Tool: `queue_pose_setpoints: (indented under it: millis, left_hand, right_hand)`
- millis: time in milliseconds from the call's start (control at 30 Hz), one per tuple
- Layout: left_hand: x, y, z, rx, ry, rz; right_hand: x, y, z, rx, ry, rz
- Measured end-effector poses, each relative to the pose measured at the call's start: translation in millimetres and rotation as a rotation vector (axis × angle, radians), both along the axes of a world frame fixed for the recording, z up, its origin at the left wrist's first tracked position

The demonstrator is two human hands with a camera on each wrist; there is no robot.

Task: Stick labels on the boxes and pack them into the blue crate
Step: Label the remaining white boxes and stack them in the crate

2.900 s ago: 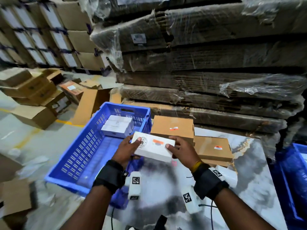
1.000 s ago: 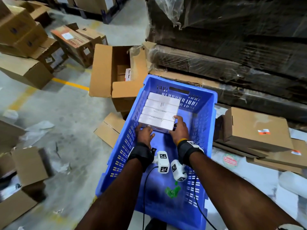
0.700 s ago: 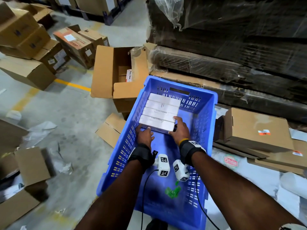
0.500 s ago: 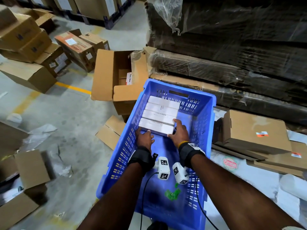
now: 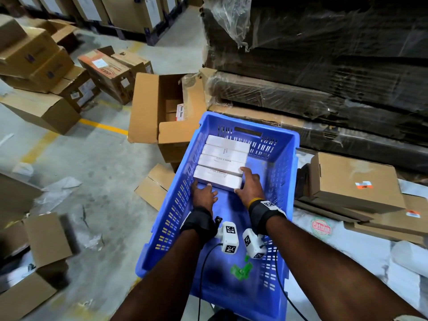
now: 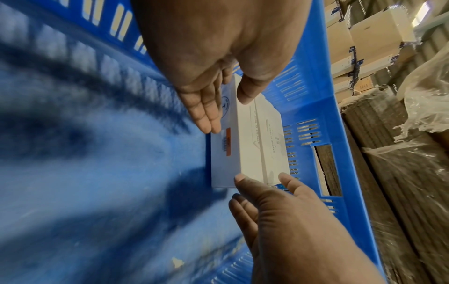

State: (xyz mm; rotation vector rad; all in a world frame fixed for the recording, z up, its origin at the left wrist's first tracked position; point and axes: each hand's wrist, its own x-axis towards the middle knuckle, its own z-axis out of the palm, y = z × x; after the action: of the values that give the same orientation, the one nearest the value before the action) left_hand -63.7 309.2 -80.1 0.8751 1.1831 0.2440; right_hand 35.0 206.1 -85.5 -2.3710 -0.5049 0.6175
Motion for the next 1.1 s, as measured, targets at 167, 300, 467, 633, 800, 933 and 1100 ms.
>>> queue_pose_setpoints:
  millis: [167,300,467,633,800,933,1100]
  left_hand:
    - [0,-3,1,0.054,0.007,0.015]
    - [1,-8,11,0.074,0.015,0.083]
    - [8,-27,31,0.126,-0.05,0.053]
    - [23,-62,57,0.14,-0.175,-0.059]
    - [43,-103,82,0.18,-0.234,-0.157]
    - [60,-142,100,0.259,-0.23,-0.251]
    - [85,-189,113,0.344,-0.203,-0.385]
  right_hand:
    - [-2,-4,11,-0.025,-0.035,-0.009]
    - [-2,-10,26,-0.014,-0.066,-0.021]
    - [0,-24,51,0.088,-0.111,-0.038]
    - [3,-52,76,0.216,-0.179,-0.094]
    - [13,-98,96,0.3,-0.266,-0.144]
    - [27,-146,106,0.322,-0.297,-0.203]
    - [49,-205,112,0.359,-0.351,-0.319]
